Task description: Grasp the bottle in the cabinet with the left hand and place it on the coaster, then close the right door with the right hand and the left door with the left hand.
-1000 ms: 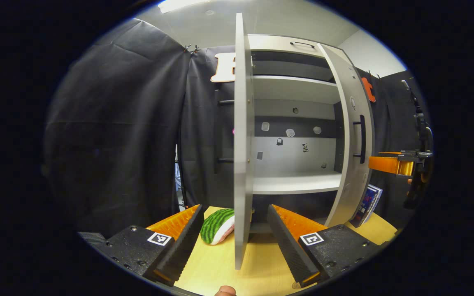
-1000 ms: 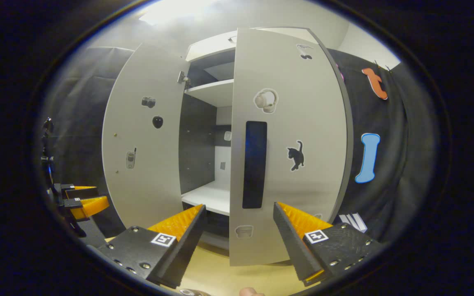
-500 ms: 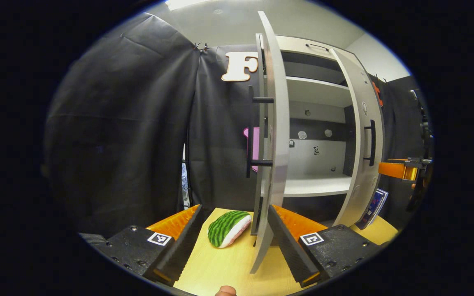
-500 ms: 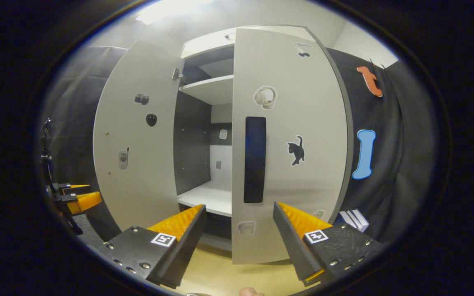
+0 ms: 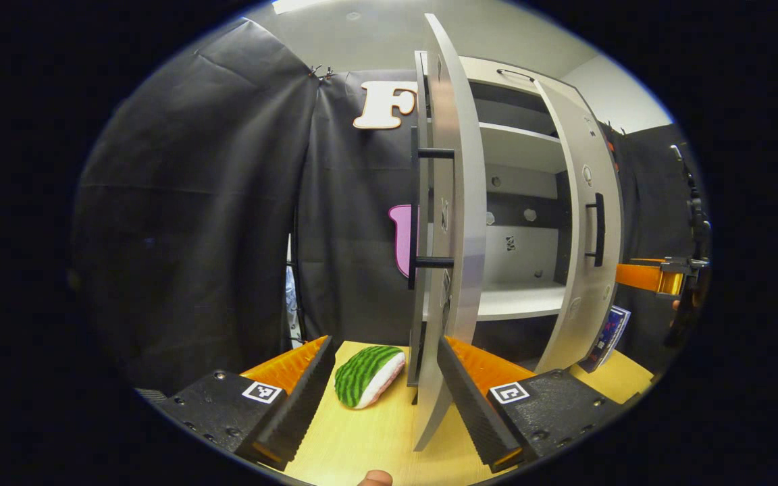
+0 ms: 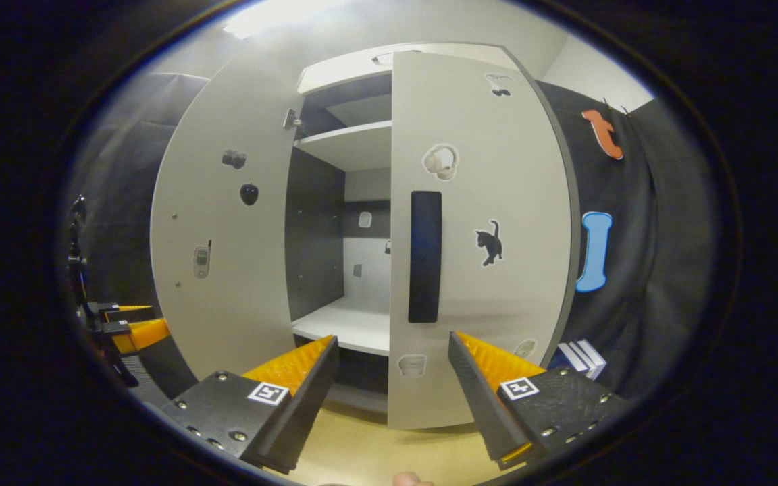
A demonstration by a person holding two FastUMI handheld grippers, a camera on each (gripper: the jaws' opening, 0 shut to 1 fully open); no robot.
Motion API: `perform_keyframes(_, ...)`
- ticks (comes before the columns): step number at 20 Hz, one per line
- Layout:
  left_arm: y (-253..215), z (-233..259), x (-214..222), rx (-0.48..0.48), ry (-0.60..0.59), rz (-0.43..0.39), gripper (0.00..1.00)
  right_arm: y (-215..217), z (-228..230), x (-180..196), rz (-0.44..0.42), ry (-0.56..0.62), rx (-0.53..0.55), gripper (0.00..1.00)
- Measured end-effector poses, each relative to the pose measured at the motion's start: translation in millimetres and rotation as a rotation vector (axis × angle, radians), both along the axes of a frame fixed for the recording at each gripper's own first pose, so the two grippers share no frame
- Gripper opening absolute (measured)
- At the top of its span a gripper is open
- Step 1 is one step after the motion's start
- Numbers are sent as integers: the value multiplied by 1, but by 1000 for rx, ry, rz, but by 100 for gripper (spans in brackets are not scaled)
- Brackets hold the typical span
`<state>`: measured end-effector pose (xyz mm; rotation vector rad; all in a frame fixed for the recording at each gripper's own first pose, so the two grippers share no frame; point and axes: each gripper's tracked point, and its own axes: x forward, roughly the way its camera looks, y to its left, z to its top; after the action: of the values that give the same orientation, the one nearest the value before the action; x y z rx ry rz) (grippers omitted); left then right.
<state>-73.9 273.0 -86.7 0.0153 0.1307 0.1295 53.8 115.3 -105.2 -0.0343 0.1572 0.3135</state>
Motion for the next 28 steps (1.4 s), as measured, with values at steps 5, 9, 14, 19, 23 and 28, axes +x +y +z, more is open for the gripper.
perform_keyframes(5,-4,-4,3,-85,6,-49,91,-3,-3,2,-11,12,16,99)
perform_keyframes(9,-12,-5,10,-86,14,-119,95,-1,-4,0,-10,15,17,98)
perform_keyframes(14,-20,-11,17,-88,18,-207,91,-8,-3,-2,-20,18,10,98)
perform_keyframes(19,-20,-7,16,-79,24,-251,95,-22,-4,-6,-46,24,3,98)
perform_keyframes(23,-24,-9,21,-84,30,-282,95,-31,-4,-10,-71,24,4,98)
perform_keyframes(28,-38,-11,33,-86,33,-329,96,-46,-4,-15,-103,21,-7,98)
